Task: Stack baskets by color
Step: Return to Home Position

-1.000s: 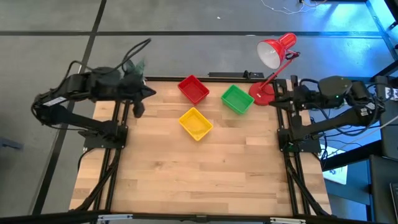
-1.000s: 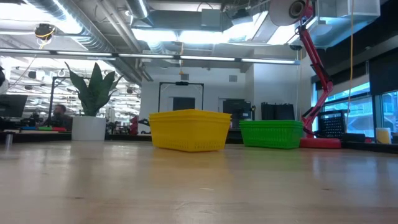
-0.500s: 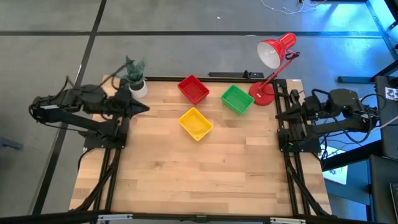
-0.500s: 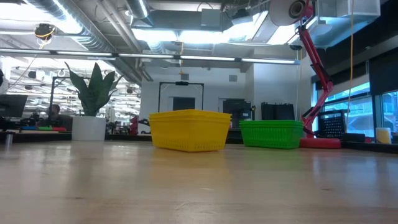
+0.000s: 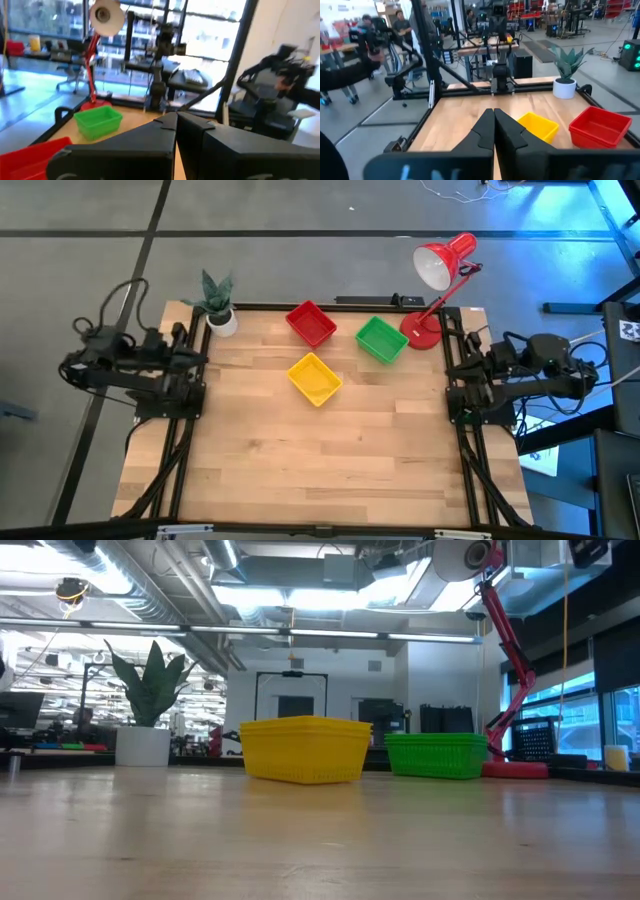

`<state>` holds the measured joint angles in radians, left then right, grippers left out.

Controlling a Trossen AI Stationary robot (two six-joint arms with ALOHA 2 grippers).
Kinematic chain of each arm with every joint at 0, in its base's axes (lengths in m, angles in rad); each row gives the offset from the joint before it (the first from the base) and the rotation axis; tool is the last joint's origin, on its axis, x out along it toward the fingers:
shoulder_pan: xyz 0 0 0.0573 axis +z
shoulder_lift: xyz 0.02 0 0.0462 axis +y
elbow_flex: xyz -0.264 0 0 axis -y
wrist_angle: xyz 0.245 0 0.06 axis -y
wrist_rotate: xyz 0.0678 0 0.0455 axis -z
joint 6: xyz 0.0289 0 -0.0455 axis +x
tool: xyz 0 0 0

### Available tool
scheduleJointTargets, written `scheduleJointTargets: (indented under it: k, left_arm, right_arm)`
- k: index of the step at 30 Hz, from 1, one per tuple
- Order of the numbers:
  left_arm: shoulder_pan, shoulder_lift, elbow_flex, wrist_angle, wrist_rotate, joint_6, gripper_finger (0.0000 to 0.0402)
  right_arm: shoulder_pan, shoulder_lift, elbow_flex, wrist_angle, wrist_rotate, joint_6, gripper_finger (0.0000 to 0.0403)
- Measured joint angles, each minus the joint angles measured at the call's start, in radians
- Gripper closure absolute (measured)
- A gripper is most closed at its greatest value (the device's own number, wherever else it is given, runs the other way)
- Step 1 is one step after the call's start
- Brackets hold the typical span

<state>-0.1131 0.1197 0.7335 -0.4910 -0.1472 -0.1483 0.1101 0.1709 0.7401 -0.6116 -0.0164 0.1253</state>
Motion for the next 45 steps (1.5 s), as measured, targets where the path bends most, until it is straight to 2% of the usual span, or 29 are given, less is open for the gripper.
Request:
scheduleJointTargets:
  k: [4, 8, 10, 17, 20, 26, 31, 36, 45]
  left_arm:
    - [0.0, -0.118, -0.05, 0.018, 0.051, 0.032, 0.0401]
    - [0.0, -0.115, -0.055, 0.013, 0.136, 0.08, 0.0401]
    - [0.0, -0.112, -0.048, 0.049, 0.168, 0.092, 0.0401]
    - [0.0, -0.116, -0.073, 0.042, 0.16, 0.08, 0.0401]
    - [0.0, -0.115, -0.118, 0.053, 0.153, 0.09, 0.0401]
    - [0.0, -0.116, -0.272, 0.238, 0.131, 0.158, 0.0401]
    - [0.0, -0.116, -0.406, 0.358, 0.122, 0.149, 0.0401]
    - [0.0, -0.116, -0.508, 0.446, 0.07, 0.129, 0.0402]
    - [0.0, -0.115, -0.609, 0.478, 0.049, 0.186, 0.0401]
  right_arm:
    - [0.0, -0.072, -0.038, 0.012, 0.032, 0.001, 0.0403]
    - [0.0, -0.164, -0.091, 0.011, 0.077, 0.002, 0.0403]
    - [0.0, -0.168, -0.105, 0.011, 0.084, 0.006, 0.0403]
    - [0.0, -0.166, -0.134, 0.011, 0.078, -0.002, 0.0403]
    - [0.0, -0.169, -0.178, 0.101, 0.074, -0.024, 0.0403]
    - [0.0, -0.168, -0.325, 0.309, 0.066, -0.085, 0.0403]
    - [0.0, -0.168, -0.46, 0.483, 0.043, -0.103, 0.0403]
    - [0.0, -0.168, -0.582, 0.658, 0.038, -0.161, 0.0403]
    - [0.0, -0.167, -0.708, 0.738, 0.038, -0.175, 0.0403]
